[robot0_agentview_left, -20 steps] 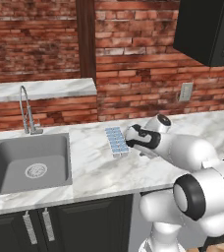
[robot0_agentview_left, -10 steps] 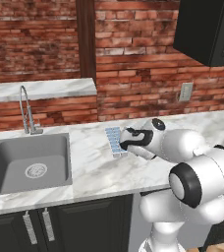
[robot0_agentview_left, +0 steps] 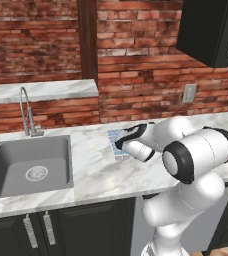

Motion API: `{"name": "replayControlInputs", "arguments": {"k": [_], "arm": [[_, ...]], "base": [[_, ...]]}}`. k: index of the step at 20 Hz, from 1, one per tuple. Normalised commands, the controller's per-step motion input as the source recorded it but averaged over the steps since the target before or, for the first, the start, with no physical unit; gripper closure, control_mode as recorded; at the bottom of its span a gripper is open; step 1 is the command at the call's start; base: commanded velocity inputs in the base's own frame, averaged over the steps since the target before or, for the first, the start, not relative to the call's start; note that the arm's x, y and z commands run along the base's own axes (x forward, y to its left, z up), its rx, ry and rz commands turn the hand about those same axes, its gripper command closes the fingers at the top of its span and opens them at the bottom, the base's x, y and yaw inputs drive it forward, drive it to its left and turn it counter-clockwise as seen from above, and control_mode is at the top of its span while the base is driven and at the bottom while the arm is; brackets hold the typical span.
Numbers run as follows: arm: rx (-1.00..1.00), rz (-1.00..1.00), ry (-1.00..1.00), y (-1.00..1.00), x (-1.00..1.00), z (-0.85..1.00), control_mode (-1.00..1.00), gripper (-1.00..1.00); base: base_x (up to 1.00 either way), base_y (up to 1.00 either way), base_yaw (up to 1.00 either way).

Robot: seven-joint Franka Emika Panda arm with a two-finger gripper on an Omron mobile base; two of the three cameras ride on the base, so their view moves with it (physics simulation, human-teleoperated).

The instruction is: The ice cube tray has been filled with water. Take the tray and place it in the freezer to make ice. Close the freezer door after placing the tray.

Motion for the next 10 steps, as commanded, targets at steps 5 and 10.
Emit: {"name": "replayControlInputs", "arguments": {"k": [5, 10], "arm": [[0.00, 0.00, 0.00, 0.10, 0.19, -0.22, -1.00, -1.00], [0.00, 0.00, 0.00, 0.07, 0.13, -0.25, -1.00, -1.00]], "base": [[0.00, 0.00, 0.00], [0.00, 0.00, 0.00]]}}
